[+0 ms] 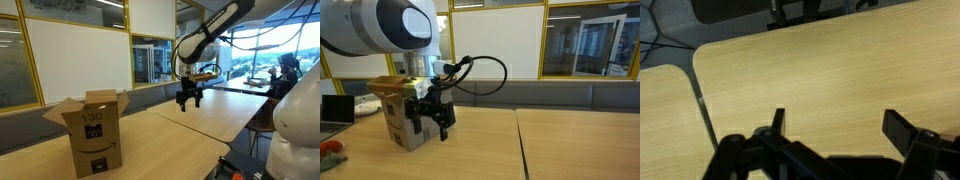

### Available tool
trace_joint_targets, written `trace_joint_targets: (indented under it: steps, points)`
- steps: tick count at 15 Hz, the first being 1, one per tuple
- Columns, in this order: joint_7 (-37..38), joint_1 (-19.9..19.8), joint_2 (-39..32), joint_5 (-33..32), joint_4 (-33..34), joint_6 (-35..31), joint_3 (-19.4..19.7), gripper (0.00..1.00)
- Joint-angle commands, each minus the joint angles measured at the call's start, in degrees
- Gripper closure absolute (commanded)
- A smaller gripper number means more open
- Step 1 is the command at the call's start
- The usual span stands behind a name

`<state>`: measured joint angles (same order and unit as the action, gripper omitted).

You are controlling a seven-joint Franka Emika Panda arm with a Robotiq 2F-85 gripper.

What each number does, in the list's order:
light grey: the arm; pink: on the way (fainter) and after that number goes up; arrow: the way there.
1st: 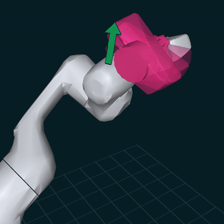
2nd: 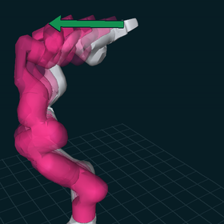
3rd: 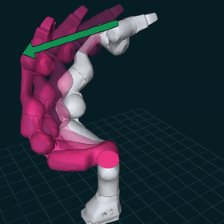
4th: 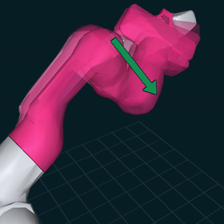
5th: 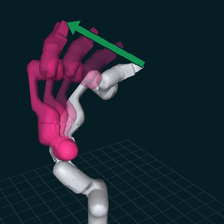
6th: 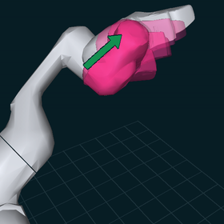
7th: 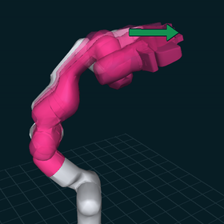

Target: Put the objects on the table in the box

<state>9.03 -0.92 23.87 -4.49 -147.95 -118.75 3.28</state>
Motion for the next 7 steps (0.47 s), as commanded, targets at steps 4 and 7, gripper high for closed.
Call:
trace_joint_targets:
  steps: [4,7]
  points:
    - [-0.40,-1.15,-0.65,0.47,0.09,0.02,-1.12,0.00]
    - [-0.40,-1.17,-0.68,0.46,0.09,0.02,-1.12,0.00]
